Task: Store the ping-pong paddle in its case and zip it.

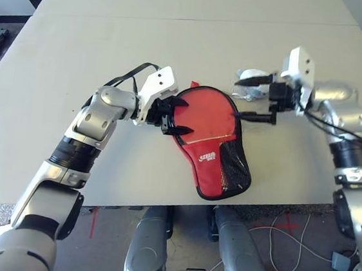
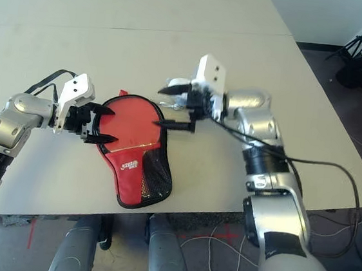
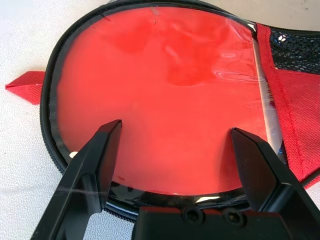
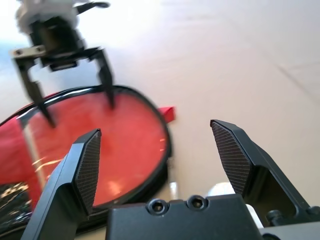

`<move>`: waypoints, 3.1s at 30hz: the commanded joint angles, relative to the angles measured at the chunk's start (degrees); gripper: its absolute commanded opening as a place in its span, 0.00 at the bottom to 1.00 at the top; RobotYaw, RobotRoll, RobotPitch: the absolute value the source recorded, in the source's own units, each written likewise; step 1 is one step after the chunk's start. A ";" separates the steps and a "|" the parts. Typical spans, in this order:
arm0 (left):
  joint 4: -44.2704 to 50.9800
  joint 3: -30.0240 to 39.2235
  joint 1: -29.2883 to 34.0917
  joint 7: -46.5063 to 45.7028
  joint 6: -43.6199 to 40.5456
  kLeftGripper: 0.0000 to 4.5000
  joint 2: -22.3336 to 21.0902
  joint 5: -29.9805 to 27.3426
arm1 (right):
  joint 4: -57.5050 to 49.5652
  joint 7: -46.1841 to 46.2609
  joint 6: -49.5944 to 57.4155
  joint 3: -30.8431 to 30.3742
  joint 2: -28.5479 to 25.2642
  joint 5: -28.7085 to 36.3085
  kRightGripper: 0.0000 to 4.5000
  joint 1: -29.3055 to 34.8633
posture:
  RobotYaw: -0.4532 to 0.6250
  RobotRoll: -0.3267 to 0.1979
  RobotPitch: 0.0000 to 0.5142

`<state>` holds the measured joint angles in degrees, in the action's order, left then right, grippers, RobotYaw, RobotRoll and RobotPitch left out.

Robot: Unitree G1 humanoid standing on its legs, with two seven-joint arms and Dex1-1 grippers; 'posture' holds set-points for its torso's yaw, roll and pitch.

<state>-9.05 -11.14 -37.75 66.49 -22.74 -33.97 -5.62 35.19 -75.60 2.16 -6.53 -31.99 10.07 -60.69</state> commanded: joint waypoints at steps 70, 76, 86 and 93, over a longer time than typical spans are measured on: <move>1.24 -5.81 2.12 -2.86 -3.07 1.00 2.85 0.14 | -9.79 -0.84 14.29 7.79 -7.55 2.48 0.13 17.69 | 0.39 0.62 0.54; 1.04 -6.07 2.17 -3.01 -3.09 1.00 3.18 0.14 | -15.44 -3.10 15.70 7.26 -8.96 5.87 0.13 21.68 | 0.38 0.62 0.54; 0.47 -6.12 1.93 -3.34 -3.03 1.00 3.53 0.36 | -23.55 -8.40 20.51 5.13 -12.45 9.72 0.13 27.32 | 0.38 0.62 0.54; 0.05 -6.24 1.77 -3.49 -2.82 1.00 3.80 0.53 | -28.22 -12.44 24.42 2.83 -15.81 11.25 0.13 31.11 | 0.38 0.62 0.54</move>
<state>-7.19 -14.52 -37.54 62.98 -24.77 -30.47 -6.61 8.88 -85.83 25.58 -1.88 -46.76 20.26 -30.90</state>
